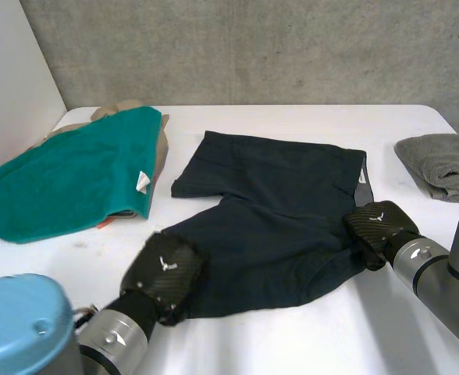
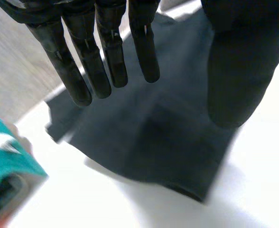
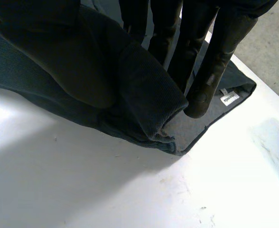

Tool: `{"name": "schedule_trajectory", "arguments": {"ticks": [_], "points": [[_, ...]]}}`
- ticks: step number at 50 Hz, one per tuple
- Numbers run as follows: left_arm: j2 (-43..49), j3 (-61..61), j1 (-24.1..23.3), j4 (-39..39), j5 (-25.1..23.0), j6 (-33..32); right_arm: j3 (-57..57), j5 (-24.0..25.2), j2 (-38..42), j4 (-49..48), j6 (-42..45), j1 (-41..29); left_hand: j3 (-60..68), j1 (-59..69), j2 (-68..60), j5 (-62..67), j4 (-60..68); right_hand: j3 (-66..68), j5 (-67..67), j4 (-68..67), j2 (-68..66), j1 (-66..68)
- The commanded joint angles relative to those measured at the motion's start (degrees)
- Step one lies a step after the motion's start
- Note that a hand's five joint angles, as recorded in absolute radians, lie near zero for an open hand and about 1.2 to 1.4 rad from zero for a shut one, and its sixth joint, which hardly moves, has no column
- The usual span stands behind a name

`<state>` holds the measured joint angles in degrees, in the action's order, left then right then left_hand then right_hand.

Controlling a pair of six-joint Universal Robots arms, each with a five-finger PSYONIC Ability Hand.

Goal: Fold the laundry.

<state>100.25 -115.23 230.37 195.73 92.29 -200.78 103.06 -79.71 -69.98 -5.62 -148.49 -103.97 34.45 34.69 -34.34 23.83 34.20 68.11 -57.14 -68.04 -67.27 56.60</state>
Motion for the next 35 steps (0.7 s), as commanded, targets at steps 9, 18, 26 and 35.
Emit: {"name": "schedule_trajectory", "arguments": {"ticks": [9, 18, 26, 35], "points": [[10.84, 3.88, 1.93, 3.17, 0.25, -0.05, 0.39, 0.08, 0.02, -0.1, 0.04, -0.01, 5.19, 4.96, -5.3, 5.81, 5.45, 11.89, -12.86, -11.96, -12.73, 23.4], [13.21, 5.37, 2.1, 4.4, 0.25, -0.13, 0.74, 0.08, 0.02, -0.1, 0.04, -0.01, 27.02, 26.78, -27.13, 27.64, 27.27, 11.89, -12.86, -11.96, -12.73, 23.4], [12.34, 5.63, 1.84, 4.4, 0.52, -0.4, 0.92, -0.01, -0.25, 0.08, 0.21, -0.09, 45.55, 45.31, -45.66, 46.17, 45.8, 11.89, -12.86, -11.96, -12.73, 23.4], [-1.45, 4.67, 1.75, -1.03, 0.52, -0.66, 0.04, -0.18, -6.21, 7.97, 5.74, -0.01, 45.55, 45.31, -45.66, 46.17, 45.8, 11.89, -12.86, -11.96, -12.73, 23.4]]}}
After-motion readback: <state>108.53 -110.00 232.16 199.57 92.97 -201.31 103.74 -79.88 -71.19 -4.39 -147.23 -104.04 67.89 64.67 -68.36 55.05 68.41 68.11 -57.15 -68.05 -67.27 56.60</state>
